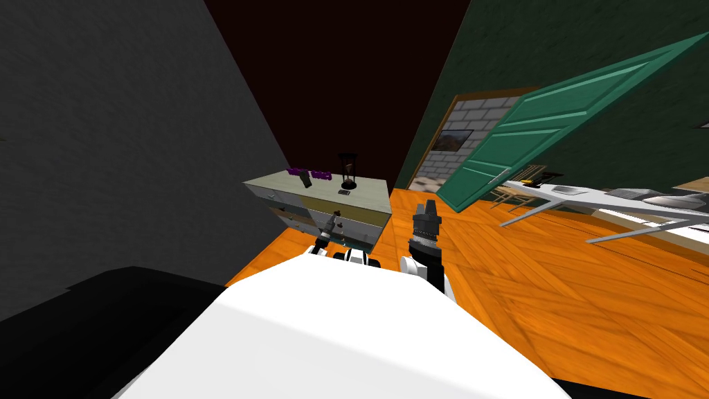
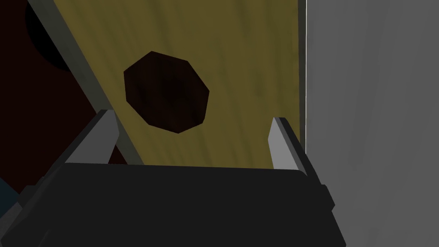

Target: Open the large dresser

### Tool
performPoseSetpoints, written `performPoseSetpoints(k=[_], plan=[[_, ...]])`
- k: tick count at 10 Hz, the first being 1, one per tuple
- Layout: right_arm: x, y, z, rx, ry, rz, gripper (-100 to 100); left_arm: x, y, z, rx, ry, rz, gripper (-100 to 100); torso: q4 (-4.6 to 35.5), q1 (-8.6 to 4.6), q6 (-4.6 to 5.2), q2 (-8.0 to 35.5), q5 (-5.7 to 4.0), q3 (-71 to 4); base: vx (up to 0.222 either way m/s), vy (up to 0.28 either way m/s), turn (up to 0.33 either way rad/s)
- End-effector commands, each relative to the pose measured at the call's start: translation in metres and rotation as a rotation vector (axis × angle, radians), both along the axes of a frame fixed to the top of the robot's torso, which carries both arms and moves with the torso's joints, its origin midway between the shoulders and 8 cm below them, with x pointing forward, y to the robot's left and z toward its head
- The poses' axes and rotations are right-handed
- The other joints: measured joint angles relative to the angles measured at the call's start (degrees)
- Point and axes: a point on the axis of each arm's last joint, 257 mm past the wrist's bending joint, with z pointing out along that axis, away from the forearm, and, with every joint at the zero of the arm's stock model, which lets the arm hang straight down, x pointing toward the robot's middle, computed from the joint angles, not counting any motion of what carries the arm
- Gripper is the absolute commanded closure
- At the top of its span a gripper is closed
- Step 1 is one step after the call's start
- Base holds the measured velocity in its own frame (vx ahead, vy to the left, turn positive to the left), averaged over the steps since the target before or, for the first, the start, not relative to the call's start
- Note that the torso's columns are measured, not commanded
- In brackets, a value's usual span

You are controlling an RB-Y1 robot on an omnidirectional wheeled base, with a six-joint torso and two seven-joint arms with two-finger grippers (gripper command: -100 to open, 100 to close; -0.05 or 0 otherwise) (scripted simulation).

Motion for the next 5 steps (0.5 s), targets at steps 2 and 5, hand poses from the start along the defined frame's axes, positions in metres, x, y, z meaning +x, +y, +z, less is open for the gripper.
performPoseSetpoints(k=[2, 5], plan=[[0.000, 0.000, 0.000, 0.000, 0.000, 0.000, 0, 0.016, -0.004, 0.002, -0.011, 0.027, 0.005, -100, 0.00, -0.01, 0.00, -0.01, 0.00, -0.01, -0.036, 0.002, -0.009], [0.000, 0.000, 0.000, 0.000, 0.000, 0.000, 0, 0.027, -0.007, 0.005, -0.021, 0.045, 0.009, -100, 0.00, -0.02, 0.00, 0.00, 0.00, 0.00, -0.034, 0.003, -0.008]])
